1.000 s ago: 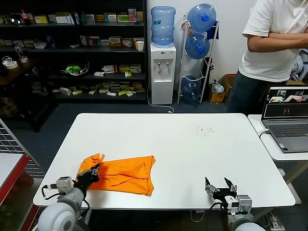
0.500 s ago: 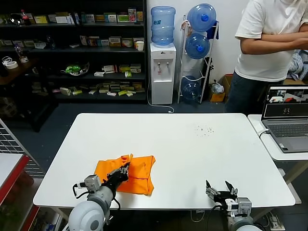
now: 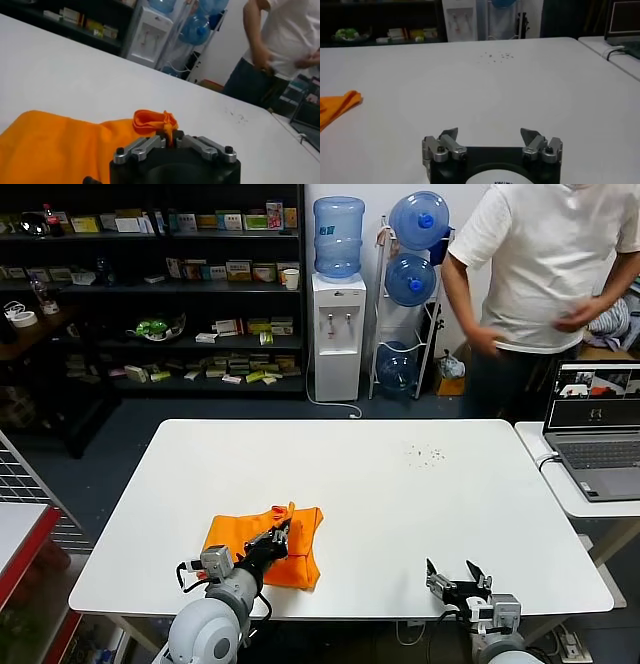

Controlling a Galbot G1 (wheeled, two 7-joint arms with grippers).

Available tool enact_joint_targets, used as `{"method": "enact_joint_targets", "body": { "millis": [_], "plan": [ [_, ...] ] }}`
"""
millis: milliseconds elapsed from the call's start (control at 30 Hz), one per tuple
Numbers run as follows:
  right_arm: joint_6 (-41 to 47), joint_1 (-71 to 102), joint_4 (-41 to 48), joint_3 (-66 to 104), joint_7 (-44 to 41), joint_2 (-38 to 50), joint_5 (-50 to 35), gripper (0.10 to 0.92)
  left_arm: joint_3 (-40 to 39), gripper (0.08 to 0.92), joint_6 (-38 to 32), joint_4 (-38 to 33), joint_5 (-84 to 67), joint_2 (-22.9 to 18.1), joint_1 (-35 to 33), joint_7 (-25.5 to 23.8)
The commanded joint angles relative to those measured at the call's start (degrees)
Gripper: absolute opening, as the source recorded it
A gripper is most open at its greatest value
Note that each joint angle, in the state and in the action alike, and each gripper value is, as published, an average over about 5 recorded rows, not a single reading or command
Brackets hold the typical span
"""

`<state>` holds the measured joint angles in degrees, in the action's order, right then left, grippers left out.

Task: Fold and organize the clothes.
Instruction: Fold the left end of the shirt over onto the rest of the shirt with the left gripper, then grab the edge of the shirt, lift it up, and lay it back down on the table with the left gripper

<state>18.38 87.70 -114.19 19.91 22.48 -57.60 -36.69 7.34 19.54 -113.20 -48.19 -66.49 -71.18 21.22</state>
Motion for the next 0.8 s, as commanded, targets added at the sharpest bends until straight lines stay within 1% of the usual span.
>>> {"method": "enact_joint_targets", "body": {
  "millis": [33, 267, 400, 500, 600, 667, 733, 800],
  "plan": [
    [-0.06, -0.09, 0.02, -0.05, -0.17, 0.10, -0.12, 0.823, 0.13, 0.262, -0.21, 0.10, 1.86, 0.11, -1.22, -2.10],
    [-0.12, -0.73, 0.36, -0.88, -0.36, 0.17, -0.17, 0.823, 3.08, 0.470, -0.21, -4.24, 0.26, 2.85, -4.43, -2.65],
    [-0.11, -1.32, 0.30, -1.74, -0.41, 0.08, -0.12, 0.823, 6.68, 0.583, -0.02, -4.81, 0.49, 5.68, -5.49, -3.73],
    [-0.12, -1.32, -0.29, -1.94, -0.55, 0.09, -0.15, 0.823, 11.72, 0.670, -0.13, -2.34, 0.05, 10.16, -6.93, -7.61],
    [-0.27, -1.06, -0.84, -1.93, -0.73, 0.23, -0.16, 0.823, 15.84, 0.755, -0.22, 0.84, -2.03, 16.30, -8.86, -13.15],
    [-0.39, -0.92, -1.04, -1.92, -0.86, 0.34, -0.17, 0.823, 16.76, 0.796, -0.21, 2.53, -3.35, 20.06, -9.73, -15.50],
    [-0.45, -0.92, -1.12, -1.95, -0.95, 0.42, -0.20, 0.823, 16.50, 0.814, -0.19, 4.02, -3.97, 22.62, -9.87, -16.83],
    [-0.47, -0.94, -1.21, -1.98, -0.98, 0.42, -0.22, 0.823, 15.74, 0.821, -0.17, 5.52, -4.33, 24.07, -9.06, -17.52]
  ]
}}
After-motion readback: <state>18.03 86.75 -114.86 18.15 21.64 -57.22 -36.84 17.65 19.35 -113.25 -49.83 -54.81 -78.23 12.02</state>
